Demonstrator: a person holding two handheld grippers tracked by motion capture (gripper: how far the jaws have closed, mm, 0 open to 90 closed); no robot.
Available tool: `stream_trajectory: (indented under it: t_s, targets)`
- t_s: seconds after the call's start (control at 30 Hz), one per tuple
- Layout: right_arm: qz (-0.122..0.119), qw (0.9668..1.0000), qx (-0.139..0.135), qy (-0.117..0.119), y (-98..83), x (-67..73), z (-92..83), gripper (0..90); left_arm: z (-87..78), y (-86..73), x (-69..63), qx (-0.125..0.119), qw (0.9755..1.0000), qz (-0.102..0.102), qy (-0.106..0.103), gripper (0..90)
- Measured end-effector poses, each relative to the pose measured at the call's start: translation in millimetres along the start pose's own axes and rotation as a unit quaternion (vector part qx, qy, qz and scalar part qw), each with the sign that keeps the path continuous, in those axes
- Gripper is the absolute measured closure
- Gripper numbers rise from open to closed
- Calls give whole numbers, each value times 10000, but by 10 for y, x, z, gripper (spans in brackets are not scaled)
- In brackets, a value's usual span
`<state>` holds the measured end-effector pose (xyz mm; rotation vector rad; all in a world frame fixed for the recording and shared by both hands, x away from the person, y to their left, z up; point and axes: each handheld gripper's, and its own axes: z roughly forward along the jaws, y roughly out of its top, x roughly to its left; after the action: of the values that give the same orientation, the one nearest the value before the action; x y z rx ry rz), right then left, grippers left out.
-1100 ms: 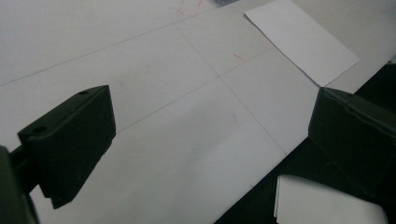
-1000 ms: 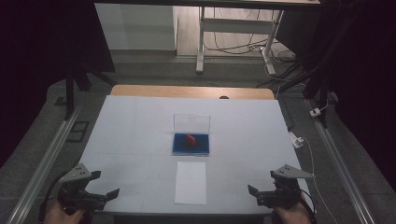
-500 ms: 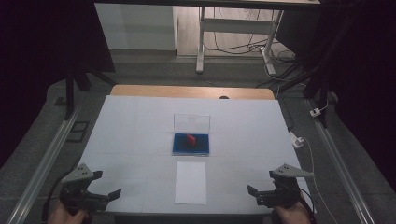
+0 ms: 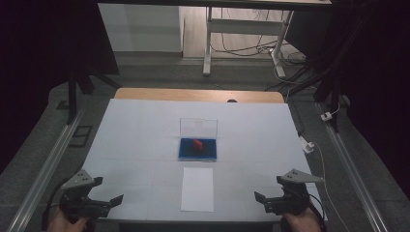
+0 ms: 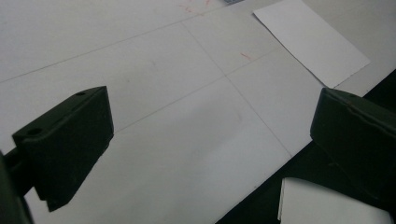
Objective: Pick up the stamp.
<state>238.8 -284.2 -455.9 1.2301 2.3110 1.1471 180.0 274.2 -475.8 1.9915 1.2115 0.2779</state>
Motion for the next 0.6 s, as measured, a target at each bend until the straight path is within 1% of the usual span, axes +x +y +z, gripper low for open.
stream_trajectory:
  t_s: [0.23,0.6]
  targets:
    - [-174,9998,-2,55,51,49,30,0,1,-10,-1,37,10000,3,-31,1]
    - [-342,9993,-58,165,132,91,82,0,8,-10,-11,75,10000,40,3,6]
